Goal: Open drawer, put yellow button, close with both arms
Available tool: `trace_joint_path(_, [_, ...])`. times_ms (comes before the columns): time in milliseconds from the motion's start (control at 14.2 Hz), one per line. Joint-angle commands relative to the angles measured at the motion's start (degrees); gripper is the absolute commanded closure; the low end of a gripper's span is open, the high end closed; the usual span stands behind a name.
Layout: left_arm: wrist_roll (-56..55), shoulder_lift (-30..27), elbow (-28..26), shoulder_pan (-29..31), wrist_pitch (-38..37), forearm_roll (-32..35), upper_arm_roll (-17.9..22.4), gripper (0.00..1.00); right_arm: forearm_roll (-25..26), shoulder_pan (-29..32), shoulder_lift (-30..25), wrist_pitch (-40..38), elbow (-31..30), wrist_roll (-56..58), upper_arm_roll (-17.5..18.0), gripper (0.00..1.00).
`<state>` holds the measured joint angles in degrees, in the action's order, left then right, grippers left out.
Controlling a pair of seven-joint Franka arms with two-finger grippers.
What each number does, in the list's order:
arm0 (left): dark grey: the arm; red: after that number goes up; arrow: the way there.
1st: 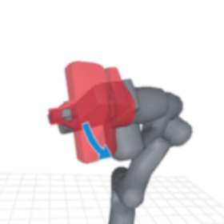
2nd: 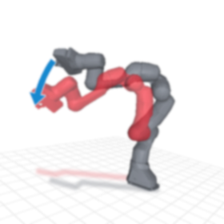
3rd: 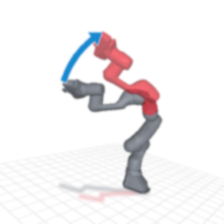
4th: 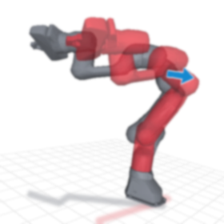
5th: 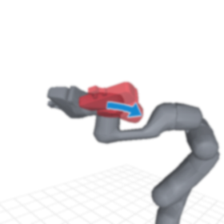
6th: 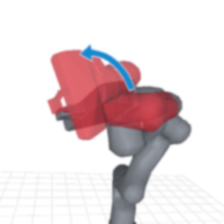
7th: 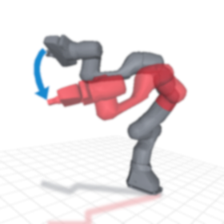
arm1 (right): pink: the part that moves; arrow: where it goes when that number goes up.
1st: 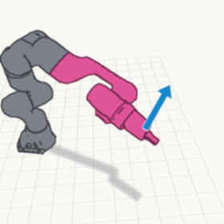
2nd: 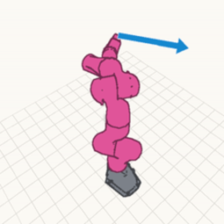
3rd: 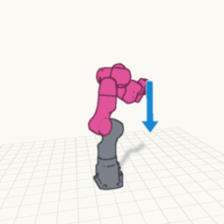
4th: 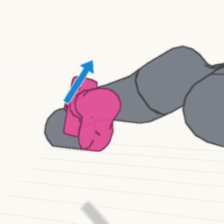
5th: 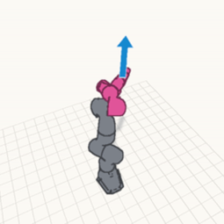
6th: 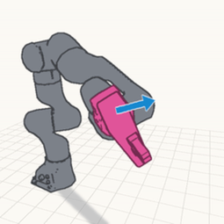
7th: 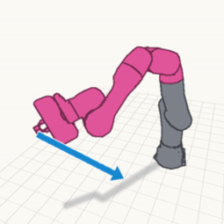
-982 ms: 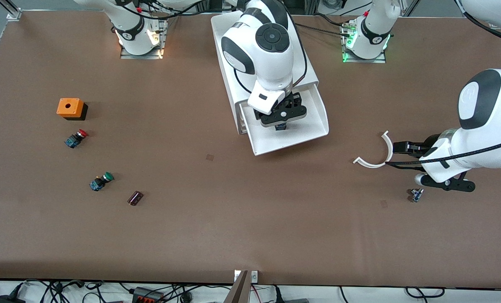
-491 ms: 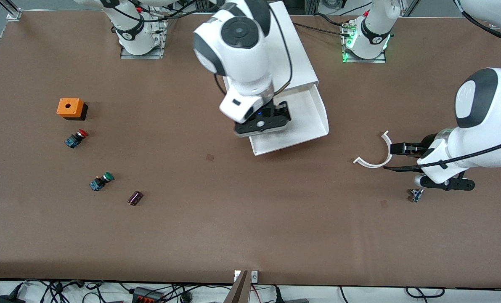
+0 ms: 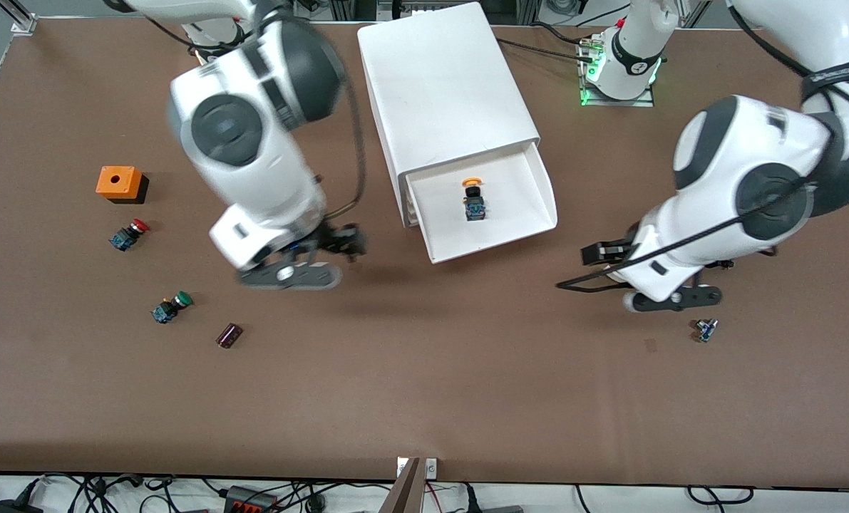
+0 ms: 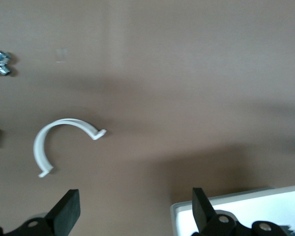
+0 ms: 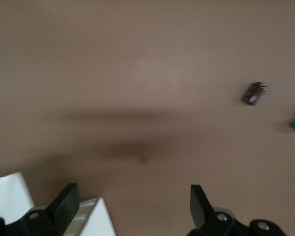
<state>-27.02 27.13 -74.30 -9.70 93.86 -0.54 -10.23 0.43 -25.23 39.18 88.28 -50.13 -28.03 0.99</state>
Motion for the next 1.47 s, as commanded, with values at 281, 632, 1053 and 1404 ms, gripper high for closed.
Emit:
trace_joint_path(281, [-9.7, -0.4, -11.1, -6.2, 18.9, 1.5, -0.2, 0.0, -0.9, 14.9, -2.1, -5.1, -1.5, 10.9, 1.0, 0.0])
trace_joint_path(632, [-13.1, 0.3, -16.8, -9.6, 25.8, 1.5, -0.2, 0.0, -0.4, 20.3, -3.1, -5.1, -1.6, 16.4, 0.8, 0.0])
trace_joint_path(1053, [-17.1, -1.6, -22.3, -10.3, 24.8, 1.3, -3.4, 0.0, -0.2, 26.6, -16.7, 2.3, -19.0, 24.7, 0.6, 0.0])
trace_joint_path(1404, [-19.2, -4.0, -22.7, -9.8, 16.3, 0.6, -6.7, 0.0, -0.2, 27.6, -22.7, 1.6, -22.4, 27.8, -0.9, 0.0])
